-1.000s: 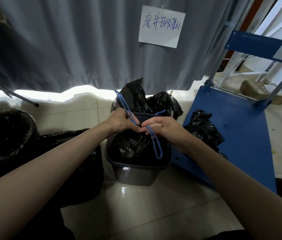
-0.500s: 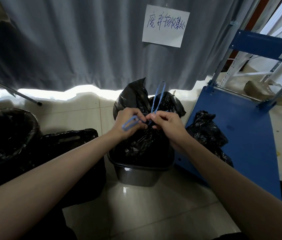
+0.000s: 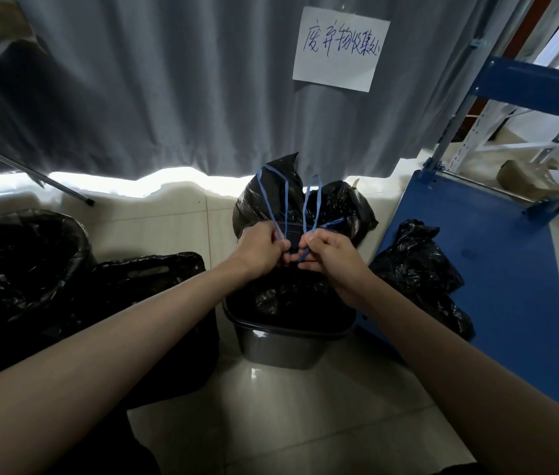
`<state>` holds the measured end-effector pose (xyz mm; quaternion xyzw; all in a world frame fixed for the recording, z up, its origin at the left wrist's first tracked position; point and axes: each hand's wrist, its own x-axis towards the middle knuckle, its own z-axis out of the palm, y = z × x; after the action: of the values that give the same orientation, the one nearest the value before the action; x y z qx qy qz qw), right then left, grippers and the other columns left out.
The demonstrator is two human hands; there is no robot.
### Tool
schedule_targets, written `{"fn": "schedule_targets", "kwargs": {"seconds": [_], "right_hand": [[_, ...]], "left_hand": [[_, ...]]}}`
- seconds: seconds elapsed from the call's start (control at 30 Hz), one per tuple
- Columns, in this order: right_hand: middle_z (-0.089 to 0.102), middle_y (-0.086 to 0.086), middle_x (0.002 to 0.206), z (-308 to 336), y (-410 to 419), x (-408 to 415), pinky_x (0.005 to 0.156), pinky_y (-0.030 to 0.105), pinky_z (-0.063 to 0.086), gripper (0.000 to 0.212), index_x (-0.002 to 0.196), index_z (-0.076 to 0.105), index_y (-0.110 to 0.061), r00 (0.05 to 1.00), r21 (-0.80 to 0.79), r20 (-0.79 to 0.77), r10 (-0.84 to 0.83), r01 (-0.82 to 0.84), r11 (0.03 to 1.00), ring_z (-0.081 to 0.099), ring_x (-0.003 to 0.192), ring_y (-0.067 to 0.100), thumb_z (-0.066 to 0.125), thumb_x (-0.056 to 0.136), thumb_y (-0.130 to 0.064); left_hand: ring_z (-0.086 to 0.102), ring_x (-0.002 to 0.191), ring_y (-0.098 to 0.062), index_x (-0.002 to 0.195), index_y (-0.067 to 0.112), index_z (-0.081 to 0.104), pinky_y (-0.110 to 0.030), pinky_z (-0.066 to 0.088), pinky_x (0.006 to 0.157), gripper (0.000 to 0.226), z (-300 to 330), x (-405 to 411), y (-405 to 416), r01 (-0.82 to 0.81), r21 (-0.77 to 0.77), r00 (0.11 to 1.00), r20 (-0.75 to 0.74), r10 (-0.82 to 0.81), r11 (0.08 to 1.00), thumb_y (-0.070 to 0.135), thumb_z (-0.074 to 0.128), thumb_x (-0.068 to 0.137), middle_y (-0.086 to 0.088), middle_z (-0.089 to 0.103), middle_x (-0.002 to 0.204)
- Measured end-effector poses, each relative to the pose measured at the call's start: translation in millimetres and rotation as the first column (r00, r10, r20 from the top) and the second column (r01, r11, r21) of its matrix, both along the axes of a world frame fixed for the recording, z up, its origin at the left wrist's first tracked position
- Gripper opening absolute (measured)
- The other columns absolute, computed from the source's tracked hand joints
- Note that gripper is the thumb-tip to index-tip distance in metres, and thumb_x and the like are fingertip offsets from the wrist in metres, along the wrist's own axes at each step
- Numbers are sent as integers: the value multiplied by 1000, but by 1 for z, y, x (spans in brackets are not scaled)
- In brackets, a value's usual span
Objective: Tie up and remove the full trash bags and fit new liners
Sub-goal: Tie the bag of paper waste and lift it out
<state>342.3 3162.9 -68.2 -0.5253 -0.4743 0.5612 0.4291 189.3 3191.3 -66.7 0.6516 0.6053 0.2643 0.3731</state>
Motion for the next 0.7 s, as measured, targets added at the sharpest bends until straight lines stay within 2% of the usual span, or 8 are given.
{"fn": "schedule_targets", "kwargs": {"seconds": [0.07, 0.13, 0.27, 0.37, 0.47, 0.53, 0.6, 0.7], "right_hand": [[66, 13, 79, -2, -1, 1, 63, 20, 56, 26, 84, 60, -7, 999, -24, 36, -6, 7, 1000, 69, 75, 16, 42, 103, -11], [65, 12, 76, -2, -2, 1, 57, 18, 54, 26, 86, 61, -5, 998, -21, 57, -34, 35, 999, 66, 70, 14, 43, 103, -11], [62, 3, 68, 2, -3, 4, 50, 18, 48, 20, 95, 67, 0, 994, 12, 39, -100, 100, 995, 58, 58, 8, 51, 100, -9], [61, 6, 67, 4, -3, 3, 47, 19, 46, 14, 103, 64, 3, 993, 27, -5, -118, 118, 993, 56, 53, 8, 57, 96, -6], [64, 13, 73, 4, -2, 2, 45, 22, 46, 9, 99, 60, 4, 992, 53, 33, -120, 119, 992, 58, 54, 12, 61, 92, -2], [65, 13, 75, 4, -2, 3, 46, 20, 46, 9, 97, 65, 7, 994, 60, 65, -92, 88, 994, 57, 54, 9, 59, 92, 1], [64, 11, 73, 6, -2, 3, 49, 19, 46, 12, 95, 69, 5, 993, 73, 101, -55, 48, 996, 55, 54, 6, 57, 92, 3], [59, 10, 68, 10, -5, 1, 55, 19, 45, 8, 87, 71, -3, 979, 118, 202, 19, -43, 992, 51, 53, 10, 64, 88, -3]], "left_hand": [[59, 68, -9, 74, 17, 53, -28, 45, 70, 20, 0, 1, -5, -3, 26, 995, -97, 5, 1000, 17, 60, 93, 8, 63, 65], [53, 63, 0, 76, 17, 53, -27, 40, 67, 19, 1, 4, -8, -3, 59, 993, -120, 10, 998, 18, 60, 93, 10, 59, 61], [66, 75, -5, 77, 18, 56, -30, 51, 80, 16, 9, 6, -8, 60, 98, 992, -117, -48, 993, 21, 60, 92, 9, 71, 64], [67, 79, -10, 79, 18, 60, -34, 52, 84, 13, 14, 6, -6, 88, 125, 988, -141, -70, 988, 24, 64, 89, 6, 72, 70], [66, 80, -19, 78, 23, 66, -39, 55, 78, 11, 15, 4, -5, 82, 225, 970, -241, -27, 971, 32, 71, 81, 4, 68, 77], [64, 75, -17, 74, 26, 66, -35, 55, 71, 14, 20, 1, -4, 84, 296, 963, -270, -1, 952, 37, 75, 74, 9, 64, 72], [62, 72, -13, 72, 27, 67, -29, 50, 65, 17, 27, -1, -3, 88, 337, 966, -259, 2, 937, 40, 79, 71, 13, 60, 67], [57, 70, -8, 67, 27, 64, -31, 49, 66, 17, 32, -3, 0, 116, 406, 979, -198, -37, 906, 34, 79, 70, 13, 56, 71]]}}
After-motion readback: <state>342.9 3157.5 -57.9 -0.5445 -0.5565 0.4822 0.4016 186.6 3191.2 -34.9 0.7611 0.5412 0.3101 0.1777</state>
